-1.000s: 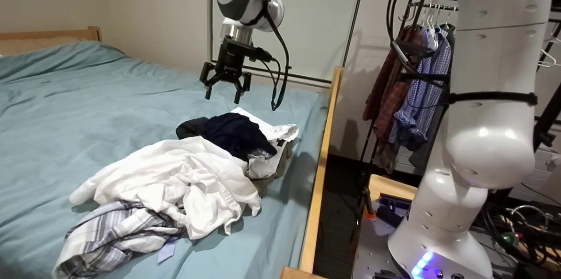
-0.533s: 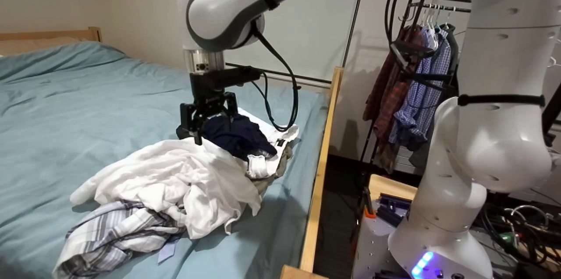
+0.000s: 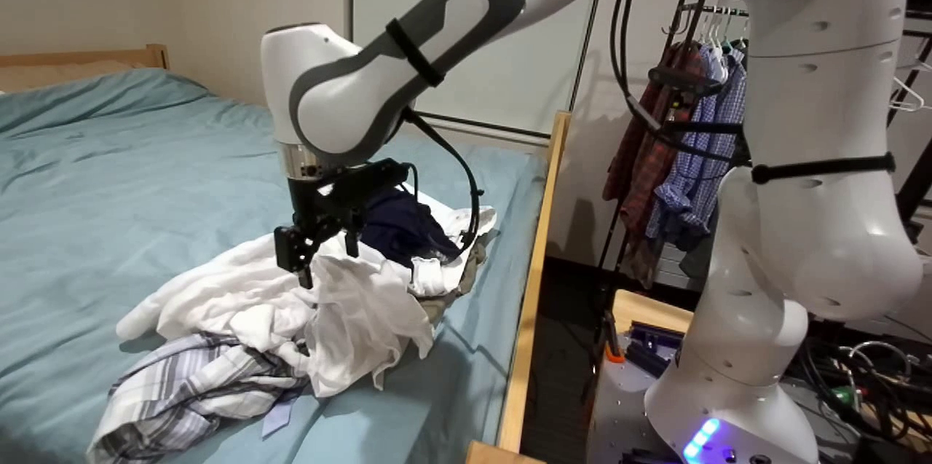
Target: Move the clothes on the left and pile them on the right
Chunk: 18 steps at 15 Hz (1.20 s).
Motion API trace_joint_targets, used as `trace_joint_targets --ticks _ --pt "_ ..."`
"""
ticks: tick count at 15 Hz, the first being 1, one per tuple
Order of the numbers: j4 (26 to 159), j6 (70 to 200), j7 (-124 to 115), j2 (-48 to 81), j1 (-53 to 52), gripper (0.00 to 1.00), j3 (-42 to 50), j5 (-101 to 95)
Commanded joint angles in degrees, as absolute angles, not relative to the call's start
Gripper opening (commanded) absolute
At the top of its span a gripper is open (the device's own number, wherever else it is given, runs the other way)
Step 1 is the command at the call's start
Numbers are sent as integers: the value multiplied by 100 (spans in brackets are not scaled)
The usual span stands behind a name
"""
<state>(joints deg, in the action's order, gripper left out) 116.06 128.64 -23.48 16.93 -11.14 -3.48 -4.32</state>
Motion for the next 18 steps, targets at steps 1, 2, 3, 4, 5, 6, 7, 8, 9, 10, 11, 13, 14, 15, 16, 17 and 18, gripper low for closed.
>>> trace_joint_targets --ticks 1,2,3,4,5,6,7,8,9,10,11,13,14,15,16,17,18 --pt "11468 13476 -2095 2145 -1007 100 -357 -267" --pt "11420 13571 -1992 2269 -1002 100 -353 -301" --pt "11382 13650 -1947 2383 -1028 100 -330 -384" --pt "11344 13699 -1970 2474 -1079 100 -270 -508" --pt "11306 13698 -2001 2545 -1134 100 -212 -630" --pt "11264 13684 -2032 2610 -1176 100 -164 -729" --pt "11222 13670 -2024 2667 -1197 100 -138 -797" --pt "11186 13673 -2026 2709 -1218 76 -116 -848" --pt "11153 13662 -2019 2750 -1245 74 -95 -898" --pt "11131 13670 -2009 2775 -1256 67 -87 -927" --pt "11118 13677 -1991 2788 -1259 60 -86 -928" --pt "11112 13686 -1892 2782 -1238 47 -108 -893" --pt "11125 13682 -1823 2759 -1223 40 -120 -881" --pt "11138 13669 -1784 2731 -1212 34 -126 -863" --pt "11141 13645 -1751 2712 -1196 27 -137 -828" --pt "11150 13631 -1664 2688 -1158 21 -172 -764" --pt "11160 13621 -1649 2662 -1137 16 -183 -713"
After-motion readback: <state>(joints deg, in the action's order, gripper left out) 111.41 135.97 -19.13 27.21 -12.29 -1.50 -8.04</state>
